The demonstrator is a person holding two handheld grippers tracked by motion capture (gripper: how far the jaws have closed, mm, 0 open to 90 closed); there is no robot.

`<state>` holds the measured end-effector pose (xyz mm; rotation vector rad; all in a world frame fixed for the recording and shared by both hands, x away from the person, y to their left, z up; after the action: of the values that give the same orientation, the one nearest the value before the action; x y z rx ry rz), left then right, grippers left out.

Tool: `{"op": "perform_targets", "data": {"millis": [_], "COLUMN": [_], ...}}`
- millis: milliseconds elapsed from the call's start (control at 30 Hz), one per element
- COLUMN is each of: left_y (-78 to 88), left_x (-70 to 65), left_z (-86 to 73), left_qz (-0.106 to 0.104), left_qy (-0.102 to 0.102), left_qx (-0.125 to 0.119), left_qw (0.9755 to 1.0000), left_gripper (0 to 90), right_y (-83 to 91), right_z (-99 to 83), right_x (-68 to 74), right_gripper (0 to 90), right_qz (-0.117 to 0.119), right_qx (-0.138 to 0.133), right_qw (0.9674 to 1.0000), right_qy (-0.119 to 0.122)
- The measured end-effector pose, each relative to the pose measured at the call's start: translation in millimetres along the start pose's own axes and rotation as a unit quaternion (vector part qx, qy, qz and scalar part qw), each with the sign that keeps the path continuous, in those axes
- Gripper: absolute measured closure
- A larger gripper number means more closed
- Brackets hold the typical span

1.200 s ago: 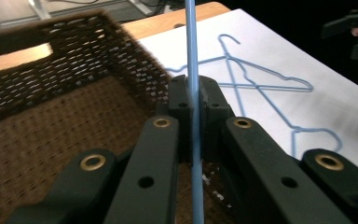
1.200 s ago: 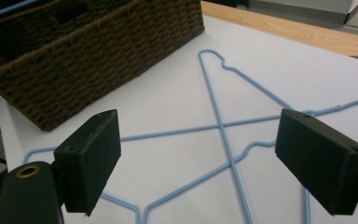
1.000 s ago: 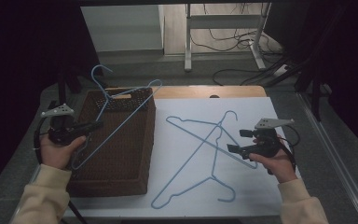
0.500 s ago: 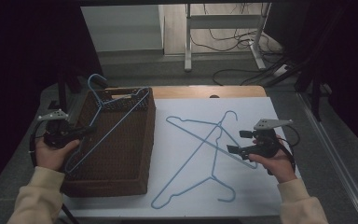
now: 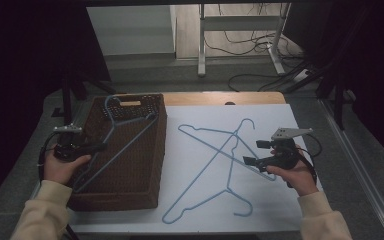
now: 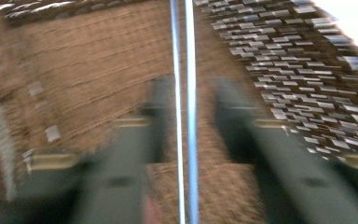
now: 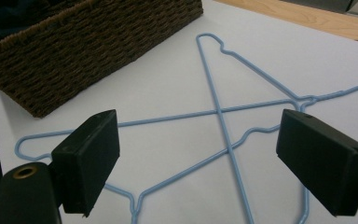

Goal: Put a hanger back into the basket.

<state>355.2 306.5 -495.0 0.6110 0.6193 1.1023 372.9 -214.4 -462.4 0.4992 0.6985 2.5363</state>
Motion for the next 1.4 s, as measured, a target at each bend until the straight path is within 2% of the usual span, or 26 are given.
{"op": "perform_targets", "data": {"millis": [33, 100, 167, 200, 233, 267, 300, 333, 367, 433, 633, 667, 700, 867, 967, 1000, 1033, 1133, 1200, 1400], "left_y": [0.9, 5.9, 8.8, 11.7, 17.3, 17.3, 21.3, 21.3, 23.2, 24.6, 23.8, 23.8, 23.2, 23.4, 26.2, 26.2, 26.9, 25.5, 21.0, 16.5], "left_x": [1.4, -0.2, -2.6, -6.4, -16.2, -16.2, -27.7, -27.7, -41.1, -53.8, -83.6, -83.6, -92.0, -113.5, -125.8, -125.8, -133.7, -141.1, -150.0, -151.8], "left_z": [0.7, 3.9, 5.4, 6.9, 9.6, 9.6, 11.3, 11.3, 11.9, 11.5, 6.3, 6.3, 4.6, 0.7, -0.5, -0.5, -0.9, -1.7, -3.8, -4.5], "left_qz": [0.008, 0.012, 0.014, 0.014, 0.012, 0.012, 0.011, 0.011, 0.005, -0.006, -0.039, -0.039, -0.043, -0.057, -0.062, -0.062, -0.068, -0.072, -0.076, -0.08], "left_qy": [0.002, 0.003, -0.003, -0.01, -0.027, -0.027, -0.043, -0.043, -0.058, -0.068, -0.081, -0.081, -0.088, -0.103, -0.117, -0.117, -0.123, -0.131, -0.143, -0.141], "left_qx": [-0.004, -0.02, -0.026, -0.032, -0.043, -0.043, -0.048, -0.048, -0.053, -0.056, -0.061, -0.061, -0.061, -0.063, -0.065, -0.065, -0.068, -0.068, -0.063, -0.061], "left_qw": [1.0, 0.9997, 0.9996, 0.9993, 0.9986, 0.9986, 0.9978, 0.9978, 0.9969, 0.9961, 0.9941, 0.9941, 0.9933, 0.991, 0.9891, 0.9891, 0.9878, 0.9865, 0.9849, 0.9848], "left_gripper": [40.9, 32.1, 27.4, 27.4, 25.4, 24.6, 24.2, 23.7, 23.2, 23.2, 23.0, 22.9, 22.9, 22.7, 22.5, 22.5, 22.5, 22.4, 22.1, 21.9], "right_y": [-0.2, -0.8, -1.4, -1.4, -2.0, -2.2, -2.8, -2.8, -4.1, -5.3, -7.7, -8.6, -9.6, -13.4, -14.4, -14.4, -14.3, -13.5, -12.1, -8.6], "right_z": [-0.2, -0.5, -0.8, -0.8, -1.0, -1.2, -1.4, -1.4, -1.2, -1.0, -5.4, -6.5, -7.6, -11.9, -11.0, -11.2, -12.0, -13.9, -17.3, -20.7], "right_x": [0.7, 1.7, 2.1, 2.1, 1.9, 2.1, 2.0, 2.0, 1.4, -1.0, -12.7, -14.0, -15.6, -19.3, -17.1, -16.3, -15.6, -14.2, -12.6, -10.9], "right_gripper": [13.1, 12.9, 12.8, 12.8, 12.8, 12.8, 12.7, 12.7, 12.7, 12.8, 13.0, 13.0, 13.0, 13.4, 14.0, 14.1, 14.1, 14.6, 14.5, 14.8], "right_qz": [0.002, 0.004, 0.005, 0.005, 0.005, 0.006, 0.005, 0.005, 0.004, -0.004, -0.027, -0.03, -0.033, -0.048, -0.047, -0.047, -0.046, -0.044, -0.044, -0.048], "right_qx": [0.002, 0.005, 0.007, 0.007, 0.008, 0.009, 0.009, 0.009, 0.01, 0.01, 0.017, 0.02, 0.023, 0.031, 0.03, 0.03, 0.031, 0.029, 0.029, 0.029], "right_qw": [1.0, 1.0, 1.0, 1.0, 0.9999, 0.9999, 0.9999, 0.9999, 0.9999, 0.9999, 0.9994, 0.9993, 0.9992, 0.9983, 0.9984, 0.9985, 0.9985, 0.9986, 0.9986, 0.9984], "right_qy": [0.001, 0.004, 0.005, 0.005, 0.005, 0.003, 0.002, 0.002, 0.003, -0.001, -0.012, -0.013, -0.011, -0.011, -0.006, -0.005, -0.006, -0.007, -0.009, -0.01]}}
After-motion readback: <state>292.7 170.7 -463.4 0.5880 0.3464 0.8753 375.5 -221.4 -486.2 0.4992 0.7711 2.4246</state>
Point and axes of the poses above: each handheld gripper's, and its own axes: y roughly backward along the jaws, z roughly out of its top, x roughly to its left, the point moved 7 cm from there along -y, roughly forward along the jaws, and after that the axes turned 6 degrees about z, right-handed, at the moved point
